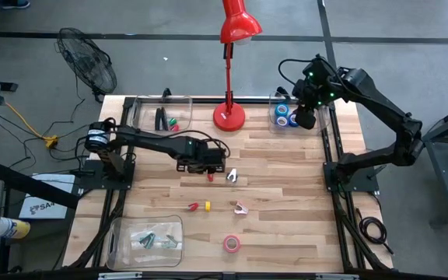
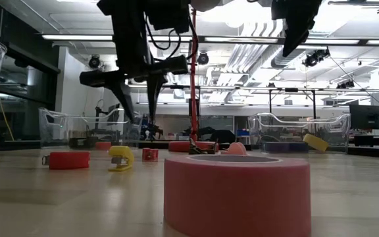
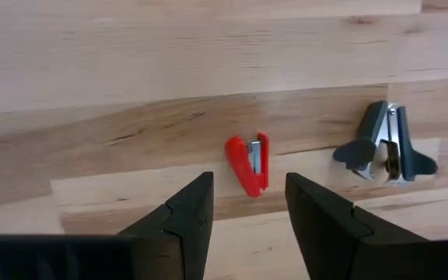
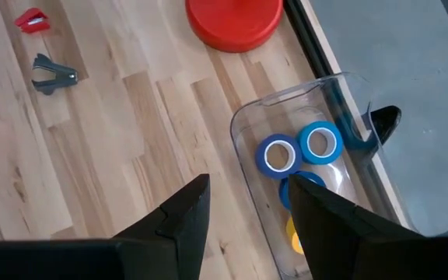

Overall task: Pick and place Stapler, Stapler remover, tape
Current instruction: Put the top red stapler into the top left transparent bin

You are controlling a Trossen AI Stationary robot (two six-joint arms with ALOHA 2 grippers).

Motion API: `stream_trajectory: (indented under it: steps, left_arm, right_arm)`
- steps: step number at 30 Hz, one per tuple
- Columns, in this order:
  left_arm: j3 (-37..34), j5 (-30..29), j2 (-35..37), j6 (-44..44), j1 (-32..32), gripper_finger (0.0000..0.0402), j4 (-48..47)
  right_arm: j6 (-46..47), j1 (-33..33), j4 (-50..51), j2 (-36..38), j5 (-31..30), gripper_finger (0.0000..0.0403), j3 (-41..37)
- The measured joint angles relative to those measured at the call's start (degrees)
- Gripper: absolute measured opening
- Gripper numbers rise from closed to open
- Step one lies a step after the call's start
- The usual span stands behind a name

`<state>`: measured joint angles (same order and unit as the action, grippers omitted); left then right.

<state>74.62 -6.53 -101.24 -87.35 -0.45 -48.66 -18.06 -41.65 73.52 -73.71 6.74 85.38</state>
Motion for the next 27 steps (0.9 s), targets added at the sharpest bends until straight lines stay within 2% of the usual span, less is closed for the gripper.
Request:
stream_trajectory:
  steps: [10, 27]
  left_arm:
    - [0.0, -1.8, -0.3, 0.9, 0.0, 0.0156, 2.7]
    - [0.0, -0.9, -0.8, 1.4, 0.0, 0.0156, 2.5]
  right_arm:
    - [0.0, 0.0, 0.1, 0.0, 0.5, 0.0165, 0.0]
    - [0.0, 0.0, 0.0, 0.0, 0.5, 0.0165, 0.0]
